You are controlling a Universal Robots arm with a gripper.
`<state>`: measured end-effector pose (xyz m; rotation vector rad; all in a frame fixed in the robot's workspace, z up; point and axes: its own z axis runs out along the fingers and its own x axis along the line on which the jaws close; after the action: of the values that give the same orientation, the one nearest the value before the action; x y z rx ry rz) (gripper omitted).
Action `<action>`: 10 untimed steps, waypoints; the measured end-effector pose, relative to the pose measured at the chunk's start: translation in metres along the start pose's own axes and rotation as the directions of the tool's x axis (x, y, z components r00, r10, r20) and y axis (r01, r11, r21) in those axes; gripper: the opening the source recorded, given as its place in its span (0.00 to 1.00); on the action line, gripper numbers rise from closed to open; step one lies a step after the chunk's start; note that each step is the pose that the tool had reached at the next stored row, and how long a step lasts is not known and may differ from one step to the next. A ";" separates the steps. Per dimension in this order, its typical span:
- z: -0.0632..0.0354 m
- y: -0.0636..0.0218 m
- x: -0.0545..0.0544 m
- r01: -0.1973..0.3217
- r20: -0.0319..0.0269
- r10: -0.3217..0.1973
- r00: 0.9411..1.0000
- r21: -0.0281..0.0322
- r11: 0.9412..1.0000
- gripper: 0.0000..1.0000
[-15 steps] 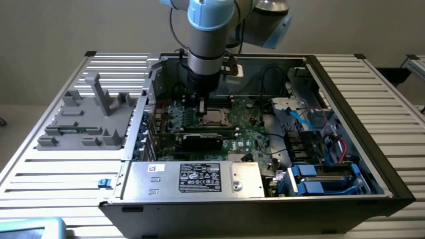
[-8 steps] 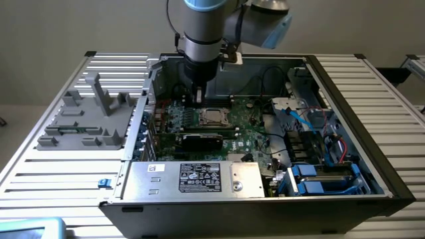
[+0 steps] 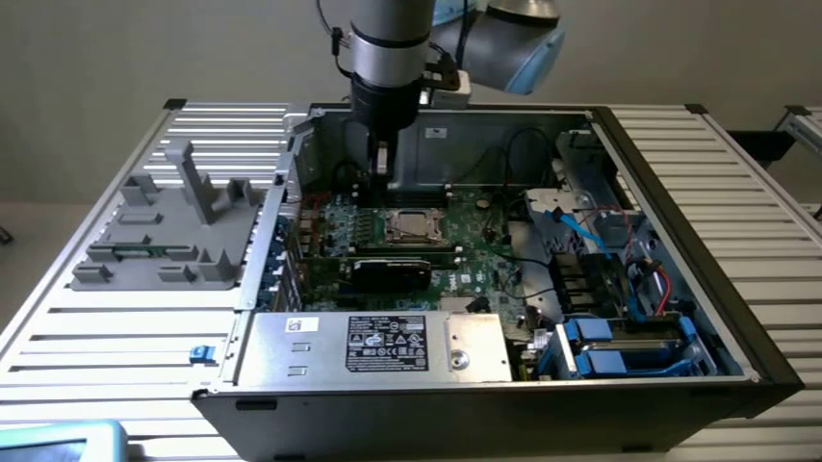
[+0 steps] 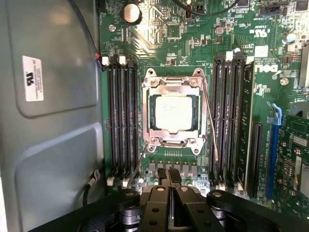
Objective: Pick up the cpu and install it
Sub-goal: 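Close the cpu cover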
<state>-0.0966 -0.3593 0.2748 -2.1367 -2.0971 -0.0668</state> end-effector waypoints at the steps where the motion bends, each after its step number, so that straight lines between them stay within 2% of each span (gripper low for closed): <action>1: -0.0046 -0.0003 0.001 0.000 0.000 0.000 1.000 0.000 1.000 0.11; 10: -0.0446 -0.0033 0.005 0.000 0.000 0.000 1.000 0.000 1.000 0.11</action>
<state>-0.0966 -0.3606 0.3197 -2.1364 -2.0969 -0.0673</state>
